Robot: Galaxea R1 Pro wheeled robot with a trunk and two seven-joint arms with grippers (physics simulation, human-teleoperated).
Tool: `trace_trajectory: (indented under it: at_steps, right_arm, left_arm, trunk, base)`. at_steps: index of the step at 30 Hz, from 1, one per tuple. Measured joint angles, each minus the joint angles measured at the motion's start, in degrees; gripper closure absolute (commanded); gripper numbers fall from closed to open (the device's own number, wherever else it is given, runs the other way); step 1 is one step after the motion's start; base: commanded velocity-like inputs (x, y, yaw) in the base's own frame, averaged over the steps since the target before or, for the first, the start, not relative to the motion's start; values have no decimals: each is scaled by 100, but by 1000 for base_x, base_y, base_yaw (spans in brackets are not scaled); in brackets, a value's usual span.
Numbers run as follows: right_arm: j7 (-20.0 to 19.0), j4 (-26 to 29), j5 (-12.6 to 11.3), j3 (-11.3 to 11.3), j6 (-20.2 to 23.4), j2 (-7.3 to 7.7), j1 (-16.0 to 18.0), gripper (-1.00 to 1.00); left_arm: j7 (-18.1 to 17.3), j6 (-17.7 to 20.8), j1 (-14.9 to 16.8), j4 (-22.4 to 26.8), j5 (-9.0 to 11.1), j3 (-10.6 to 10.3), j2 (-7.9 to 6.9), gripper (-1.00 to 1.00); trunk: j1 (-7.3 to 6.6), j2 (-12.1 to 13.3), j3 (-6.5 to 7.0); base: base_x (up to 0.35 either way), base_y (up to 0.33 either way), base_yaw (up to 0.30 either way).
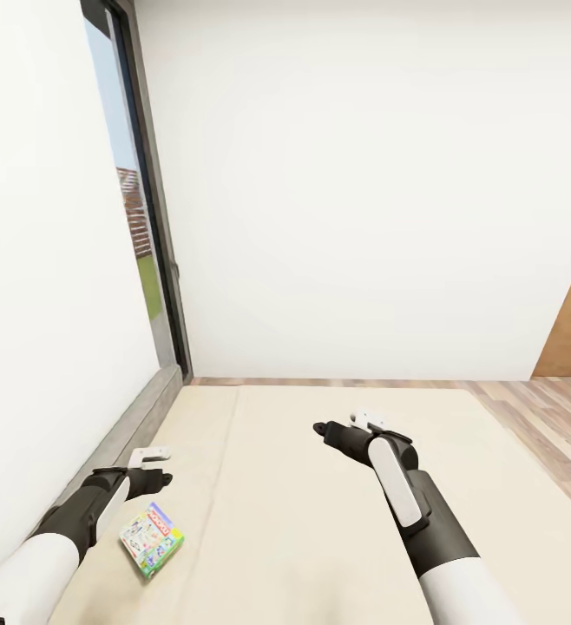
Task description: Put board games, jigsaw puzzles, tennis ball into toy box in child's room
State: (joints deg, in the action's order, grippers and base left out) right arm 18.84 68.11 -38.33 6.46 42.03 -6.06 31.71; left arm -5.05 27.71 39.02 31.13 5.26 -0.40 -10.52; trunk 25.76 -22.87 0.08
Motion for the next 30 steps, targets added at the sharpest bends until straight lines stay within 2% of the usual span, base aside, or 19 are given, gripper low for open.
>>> trace_trajectory:
  at_steps: [7, 21, 30]
  right_arm:
    - [0, -2, 0, 0, 0, 0, 1, -100]
    - [0, -2, 0, 0, 0, 0, 0, -100]
    - [0, -2, 0, 0, 0, 0, 0, -100]
  left_arm:
    - [1, 0, 0, 0, 1, -2, 1, -100]
    - [1, -58, 0, 0, 0, 0, 8, -100]
    - [-2, -75, 0, 0, 0, 0, 9, -100]
  trunk:
    - [0, 0, 0]
    - [0, 0, 0]
    - [-1, 0, 0]
  base:
    - [0, 139, 0]
    - [4, 14, 0]
    - [94, 61, 0]
